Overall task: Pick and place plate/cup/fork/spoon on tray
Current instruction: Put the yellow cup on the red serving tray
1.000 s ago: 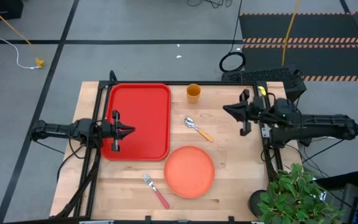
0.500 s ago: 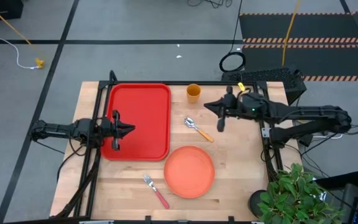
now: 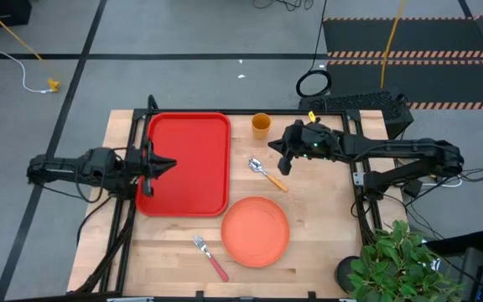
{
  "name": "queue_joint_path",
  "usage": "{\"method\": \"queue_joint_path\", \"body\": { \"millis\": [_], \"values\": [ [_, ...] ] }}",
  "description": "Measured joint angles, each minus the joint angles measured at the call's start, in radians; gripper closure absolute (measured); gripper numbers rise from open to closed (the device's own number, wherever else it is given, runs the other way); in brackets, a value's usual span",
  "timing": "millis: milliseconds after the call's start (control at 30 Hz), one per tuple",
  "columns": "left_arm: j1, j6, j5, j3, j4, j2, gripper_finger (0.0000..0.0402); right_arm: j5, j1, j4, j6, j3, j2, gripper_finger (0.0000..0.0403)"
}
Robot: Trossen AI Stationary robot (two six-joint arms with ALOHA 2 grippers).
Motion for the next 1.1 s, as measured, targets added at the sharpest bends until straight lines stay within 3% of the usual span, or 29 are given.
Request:
{"method": "queue_joint_path", "body": {
  "millis": [200, 533, 667, 933, 1100],
  "values": [
    [0.0, 0.002, -0.004, 0.18, -0.093, 0.197, 0.0364, -0.017, -0.001, -0.045, 0.03, 0.0, 0.075, 0.0403],
    [0.0, 0.077, 0.061, 0.324, -0.15, 0.534, 0.0364, -0.02, 0.016, -0.068, 0.02, 0.0, 0.242, 0.0403],
    [0.0, 0.119, 0.072, 0.391, -0.204, 0.661, 0.0364, -0.052, -0.008, -0.067, -0.06, 0.0, 0.269, 0.0403],
    [0.0, 0.186, 0.074, 0.457, -0.206, 0.832, 0.0364, -0.067, -0.107, -0.097, -0.17, 0.047, 0.239, 0.0403],
    [0.001, 0.192, 0.074, 0.468, -0.201, 0.881, 0.0364, 0.008, -0.154, -0.155, -0.274, 0.158, 0.241, 0.0403]
  ]
}}
